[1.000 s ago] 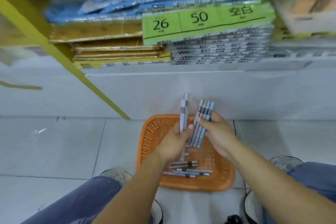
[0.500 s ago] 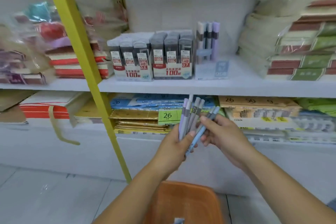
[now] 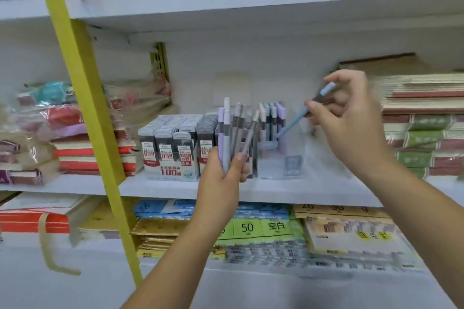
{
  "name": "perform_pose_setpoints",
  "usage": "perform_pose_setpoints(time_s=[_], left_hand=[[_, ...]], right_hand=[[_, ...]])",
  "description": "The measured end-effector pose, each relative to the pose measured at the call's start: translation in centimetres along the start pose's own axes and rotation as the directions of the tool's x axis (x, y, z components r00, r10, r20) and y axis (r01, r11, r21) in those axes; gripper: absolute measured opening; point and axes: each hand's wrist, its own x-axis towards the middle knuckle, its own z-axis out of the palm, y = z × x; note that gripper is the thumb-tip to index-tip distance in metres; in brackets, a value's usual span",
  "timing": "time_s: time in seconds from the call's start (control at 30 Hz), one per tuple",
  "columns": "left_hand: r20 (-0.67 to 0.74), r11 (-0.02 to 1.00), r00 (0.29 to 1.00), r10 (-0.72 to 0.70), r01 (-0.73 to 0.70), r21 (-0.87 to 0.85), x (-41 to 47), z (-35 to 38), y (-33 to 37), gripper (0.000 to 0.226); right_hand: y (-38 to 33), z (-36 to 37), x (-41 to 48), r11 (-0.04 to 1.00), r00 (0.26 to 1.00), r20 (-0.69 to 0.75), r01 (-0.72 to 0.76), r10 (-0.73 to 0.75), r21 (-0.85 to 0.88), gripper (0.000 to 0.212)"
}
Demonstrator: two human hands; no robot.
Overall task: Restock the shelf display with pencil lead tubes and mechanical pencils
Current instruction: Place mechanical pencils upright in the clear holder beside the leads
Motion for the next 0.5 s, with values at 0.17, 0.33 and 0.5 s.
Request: perform_pose_setpoints(time_s=[0.17, 0.33, 0.5], left_hand=[[-0.028, 0.999, 1.000, 0.008, -0.009, -0.054, 1.9, 0.7, -0.2, 0.005], [-0.029, 0.998, 1.000, -0.005, 0.003, -0.065, 2.3, 1.2, -1.1, 0.005], [-0.023, 0.997, 1.000, -0.016, 0.014, -0.074, 2.2, 1.3, -1.8, 0.005]], right_hand=[[2.4, 2.2, 1.9, 0.983, 0.982, 0.186, 0.003, 0.033, -0.186, 0.034], [4.6, 3.7, 1.6, 0.958, 0.959, 0.279, 0.035, 0.047, -0.284, 0.027], [5.2, 4.0, 1.7, 0.959, 0.957, 0.289, 0.067, 0.017, -0.277, 0.032]])
